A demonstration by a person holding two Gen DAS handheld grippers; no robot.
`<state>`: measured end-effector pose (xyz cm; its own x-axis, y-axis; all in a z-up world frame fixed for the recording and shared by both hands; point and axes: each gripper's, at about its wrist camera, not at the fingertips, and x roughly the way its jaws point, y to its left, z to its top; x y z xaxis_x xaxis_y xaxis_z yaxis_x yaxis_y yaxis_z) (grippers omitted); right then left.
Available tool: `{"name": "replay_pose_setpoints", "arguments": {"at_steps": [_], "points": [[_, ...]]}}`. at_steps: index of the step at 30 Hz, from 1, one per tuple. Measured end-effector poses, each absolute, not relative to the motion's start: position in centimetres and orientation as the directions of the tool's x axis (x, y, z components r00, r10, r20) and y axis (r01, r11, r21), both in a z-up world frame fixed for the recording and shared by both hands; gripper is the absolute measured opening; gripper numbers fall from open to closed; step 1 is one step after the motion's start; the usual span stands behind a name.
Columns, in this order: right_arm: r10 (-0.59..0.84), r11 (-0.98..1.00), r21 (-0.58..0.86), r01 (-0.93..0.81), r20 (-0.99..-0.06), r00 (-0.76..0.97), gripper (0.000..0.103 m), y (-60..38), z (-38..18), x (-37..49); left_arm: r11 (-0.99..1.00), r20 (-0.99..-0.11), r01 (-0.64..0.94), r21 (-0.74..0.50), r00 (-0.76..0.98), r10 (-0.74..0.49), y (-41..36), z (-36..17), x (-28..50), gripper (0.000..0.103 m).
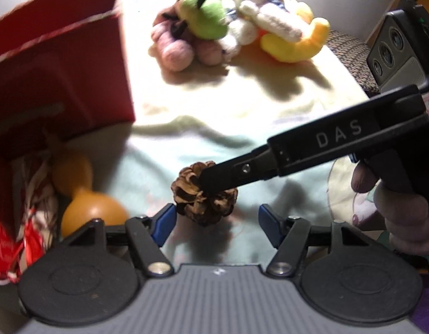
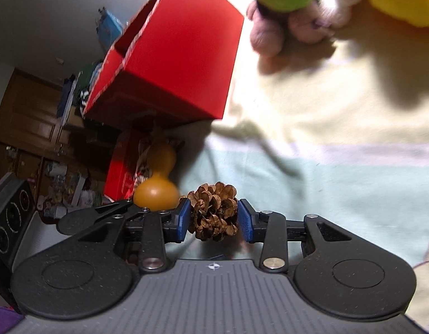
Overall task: Organize objects
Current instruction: 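Carry the pinecone with the right tool into the red box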
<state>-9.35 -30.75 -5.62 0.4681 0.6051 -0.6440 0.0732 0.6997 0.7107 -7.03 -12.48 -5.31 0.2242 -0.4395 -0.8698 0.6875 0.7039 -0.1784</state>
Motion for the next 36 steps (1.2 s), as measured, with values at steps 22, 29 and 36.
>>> {"name": "replay_pose_setpoints", "arguments": {"at_steps": [22,29,36], "points": [[0.486,0.775,0.628,-0.071,-0.52,0.702,0.04,-28.8,6.3,-2.9,0.618,-0.669,0.779,-0.107,0.403,-0.625,-9.5,6.5,0.1,0.06],[0.423,0.852,0.518,-0.074,-0.6,0.679,0.04,-24.2,7.5,3.3,0.615,-0.656,0.778,-0.129,0.398,-0.641,-6.1,6.8,5.1,0.06],[0.36,0.908,0.417,-0.029,-0.745,0.562,0.04,-21.4,5.7,8.5,0.605,-0.7,0.762,-0.231,0.302,-0.647,-4.5,3.5,9.6,0.06]]}}
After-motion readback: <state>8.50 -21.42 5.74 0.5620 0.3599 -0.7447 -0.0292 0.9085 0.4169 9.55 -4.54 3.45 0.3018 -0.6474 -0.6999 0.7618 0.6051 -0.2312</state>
